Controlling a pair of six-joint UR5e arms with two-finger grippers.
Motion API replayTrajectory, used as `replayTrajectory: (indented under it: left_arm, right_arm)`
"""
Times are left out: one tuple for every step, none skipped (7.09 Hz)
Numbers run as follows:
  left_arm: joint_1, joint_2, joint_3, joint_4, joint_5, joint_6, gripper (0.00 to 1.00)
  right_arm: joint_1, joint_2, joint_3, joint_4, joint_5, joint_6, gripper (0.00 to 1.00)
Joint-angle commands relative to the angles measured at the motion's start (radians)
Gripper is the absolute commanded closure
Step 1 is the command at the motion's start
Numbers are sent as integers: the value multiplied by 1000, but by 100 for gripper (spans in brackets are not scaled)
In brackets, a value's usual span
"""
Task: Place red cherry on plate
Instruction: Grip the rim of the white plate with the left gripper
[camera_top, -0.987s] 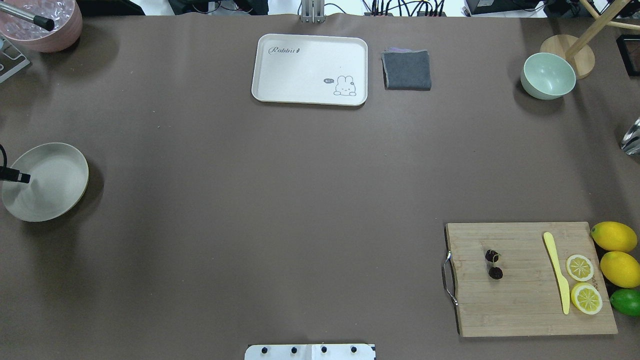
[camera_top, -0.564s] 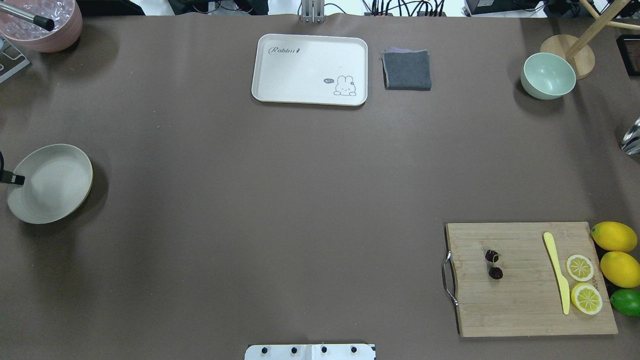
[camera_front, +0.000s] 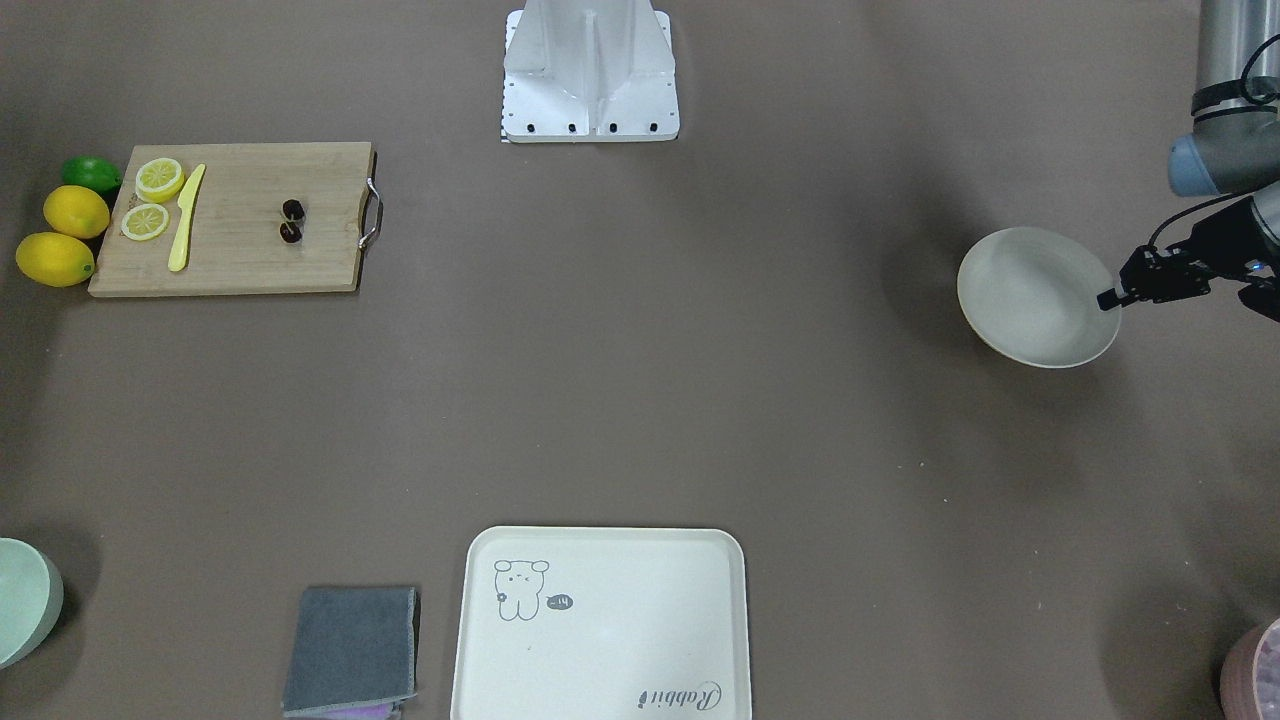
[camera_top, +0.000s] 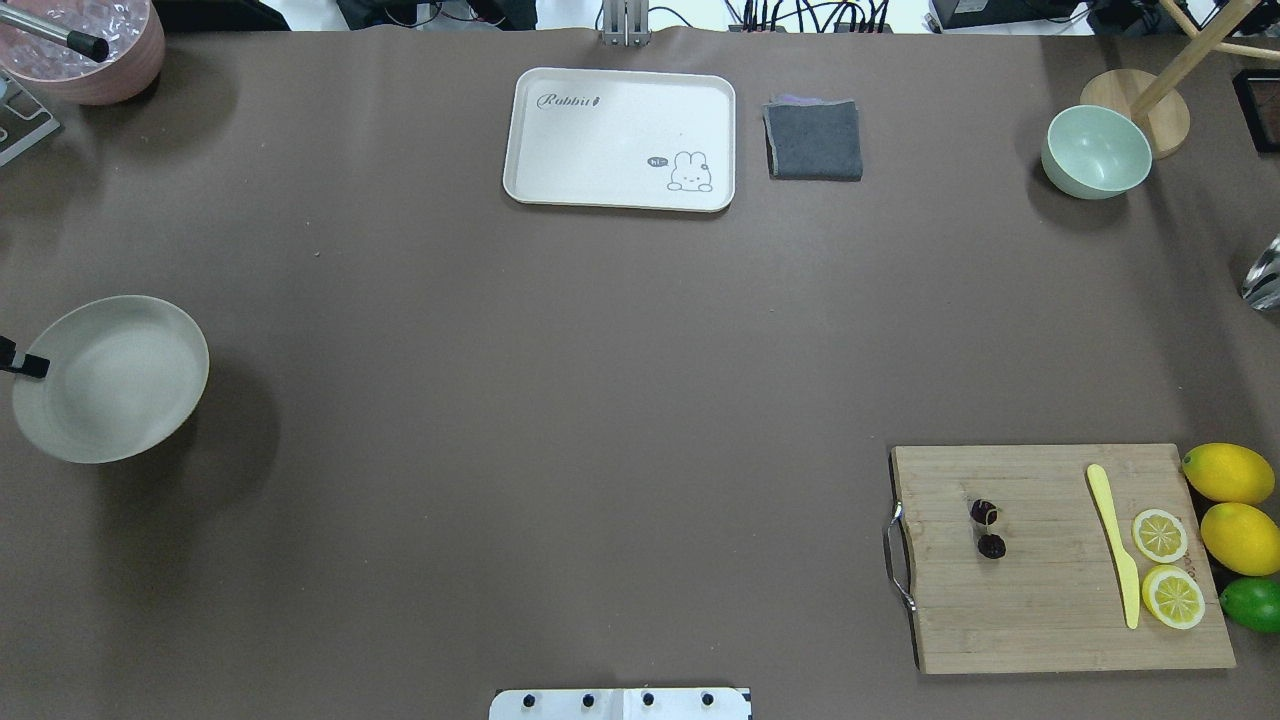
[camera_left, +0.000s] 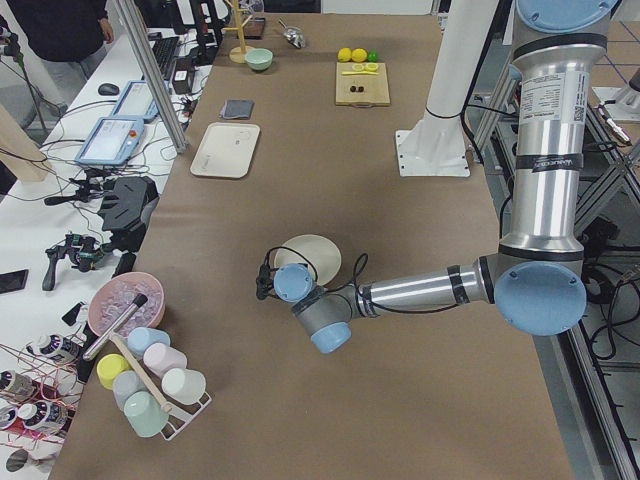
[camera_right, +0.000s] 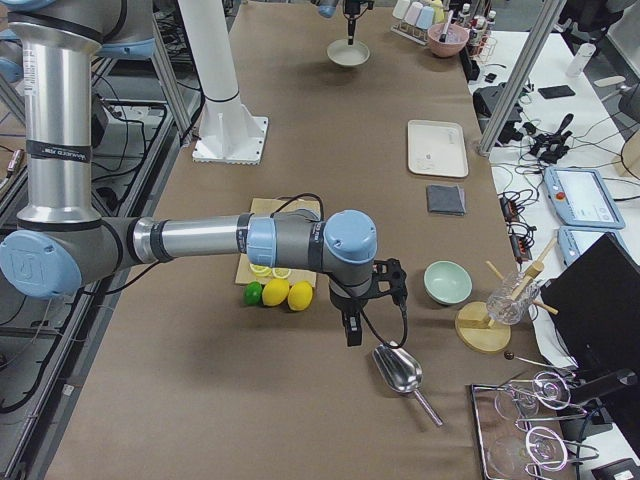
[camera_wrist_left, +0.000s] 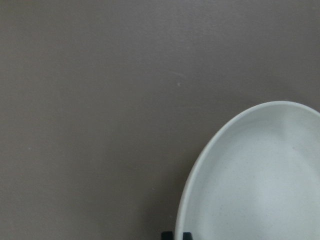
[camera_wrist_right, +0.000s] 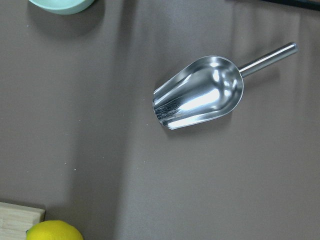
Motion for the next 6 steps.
replayTrajectory:
  left_arm:
    - [-8, -100, -93, 64, -49, -225, 100]
    - [0, -153, -122, 67, -39, -352, 100]
    - [32, -196, -151, 67, -32, -457, 100]
    - [99, -203, -185, 70, 50, -509, 100]
    - [180, -232, -213, 118, 133, -540, 100]
    - [231, -261, -266, 227, 203, -542, 100]
  right_arm:
    - [1, -1, 0, 0, 0, 0, 0]
    - [1, -1, 0, -2, 0, 0, 0]
    - [1, -1, 1, -2, 2, 0, 0]
    - [1, -1, 1, -2, 0, 0, 0]
    - [1, -1, 1, -2, 0, 0, 0]
    - [1, -1, 1, -2, 0, 0, 0]
